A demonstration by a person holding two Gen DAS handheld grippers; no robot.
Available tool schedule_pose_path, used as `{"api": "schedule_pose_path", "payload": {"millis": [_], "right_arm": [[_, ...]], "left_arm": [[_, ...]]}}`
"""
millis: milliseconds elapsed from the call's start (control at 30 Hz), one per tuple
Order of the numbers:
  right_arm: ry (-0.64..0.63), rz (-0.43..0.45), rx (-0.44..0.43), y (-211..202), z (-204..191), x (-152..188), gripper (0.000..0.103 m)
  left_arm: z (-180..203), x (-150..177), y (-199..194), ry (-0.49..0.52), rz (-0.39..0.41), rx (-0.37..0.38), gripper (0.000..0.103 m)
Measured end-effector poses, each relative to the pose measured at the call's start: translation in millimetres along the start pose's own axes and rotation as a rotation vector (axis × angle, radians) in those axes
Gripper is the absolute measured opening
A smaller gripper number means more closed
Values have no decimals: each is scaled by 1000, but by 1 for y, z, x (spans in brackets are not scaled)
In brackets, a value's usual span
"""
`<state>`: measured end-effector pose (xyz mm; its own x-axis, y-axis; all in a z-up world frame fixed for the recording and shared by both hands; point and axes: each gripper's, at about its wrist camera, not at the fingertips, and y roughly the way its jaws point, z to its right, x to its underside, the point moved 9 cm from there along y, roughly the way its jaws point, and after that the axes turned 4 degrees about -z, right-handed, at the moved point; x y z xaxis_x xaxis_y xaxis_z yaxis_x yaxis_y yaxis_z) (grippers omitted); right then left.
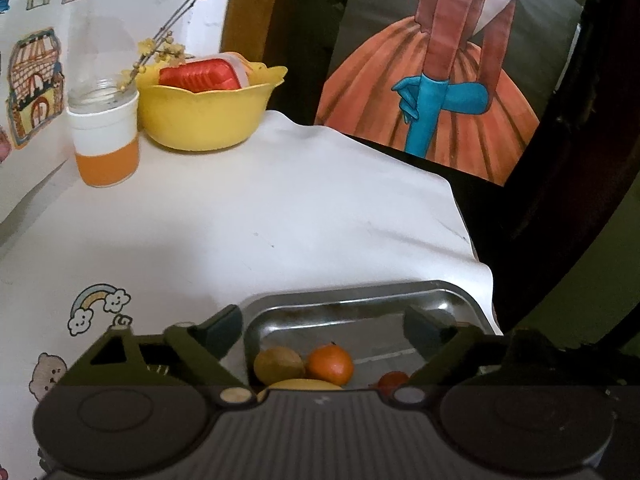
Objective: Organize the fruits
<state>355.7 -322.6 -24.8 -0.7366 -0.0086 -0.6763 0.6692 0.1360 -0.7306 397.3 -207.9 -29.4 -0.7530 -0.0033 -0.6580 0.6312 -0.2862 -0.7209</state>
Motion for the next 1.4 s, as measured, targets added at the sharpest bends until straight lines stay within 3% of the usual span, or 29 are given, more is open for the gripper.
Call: {"api": "schedule_pose_path", "payload": {"millis": [167, 433, 1400], "right_arm": [[8, 1, -7, 0, 0, -1, 88], [24, 8, -15, -3, -1, -1, 102], [25, 30, 4, -27, -10, -1, 102]], "left_arm": [[-3, -2, -3, -10, 22, -21, 102], [-6, -2, -6, -17, 32, -40, 102], [-28, 1, -36, -35, 78, -96, 103]]}}
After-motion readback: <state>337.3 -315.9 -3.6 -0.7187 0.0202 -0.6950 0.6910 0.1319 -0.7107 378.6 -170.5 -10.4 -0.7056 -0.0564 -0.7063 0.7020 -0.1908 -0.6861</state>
